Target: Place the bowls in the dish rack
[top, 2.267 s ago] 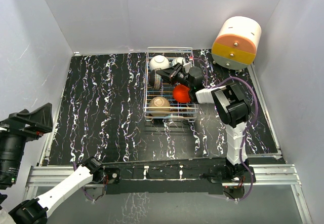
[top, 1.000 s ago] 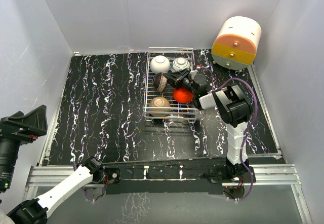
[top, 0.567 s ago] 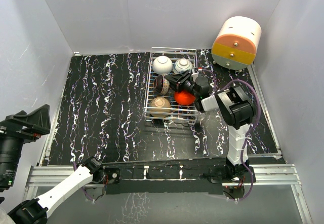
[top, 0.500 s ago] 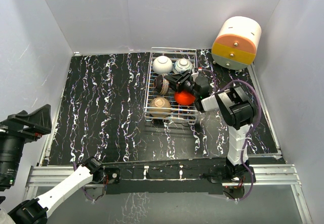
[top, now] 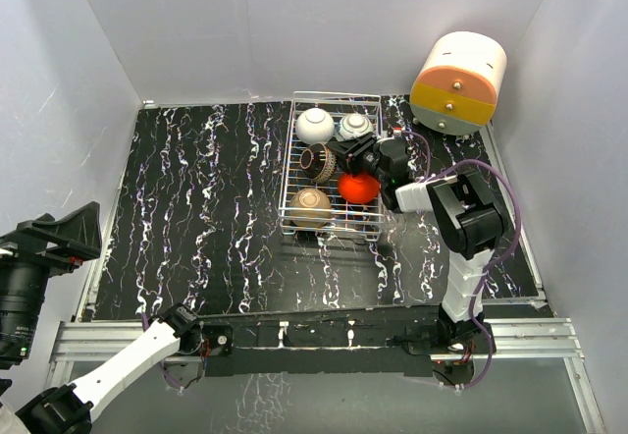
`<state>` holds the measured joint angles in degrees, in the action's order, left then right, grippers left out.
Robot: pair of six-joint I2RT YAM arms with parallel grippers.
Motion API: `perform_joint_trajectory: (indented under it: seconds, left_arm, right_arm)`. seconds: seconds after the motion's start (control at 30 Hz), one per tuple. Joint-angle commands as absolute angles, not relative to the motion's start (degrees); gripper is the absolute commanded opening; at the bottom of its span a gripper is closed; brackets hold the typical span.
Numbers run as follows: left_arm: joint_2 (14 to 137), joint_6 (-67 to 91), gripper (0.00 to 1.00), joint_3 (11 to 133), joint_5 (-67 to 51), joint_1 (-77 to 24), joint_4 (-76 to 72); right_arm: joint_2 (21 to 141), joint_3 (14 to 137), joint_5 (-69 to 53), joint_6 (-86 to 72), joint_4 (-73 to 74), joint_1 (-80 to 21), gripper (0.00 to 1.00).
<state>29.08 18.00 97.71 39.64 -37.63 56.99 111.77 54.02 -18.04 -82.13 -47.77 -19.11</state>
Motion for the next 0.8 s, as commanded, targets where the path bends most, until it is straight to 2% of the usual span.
perform_joint_trajectory:
  seconds: [0.0, 0.77]
  left_arm:
    - [30.2, 17.0, 0.97, 98.5, 39.7, -38.0, 56.3]
    - [30.0, 17.1, 0.97, 98.3, 39.2, -37.9, 55.8]
  right_arm:
    - [110.5, 55.0, -14.1, -77.5, -40.2, -18.7, 0.33]
    - [108.1, 61.7, -7.1, -64.4, -22.6, -18.6, 0.36]
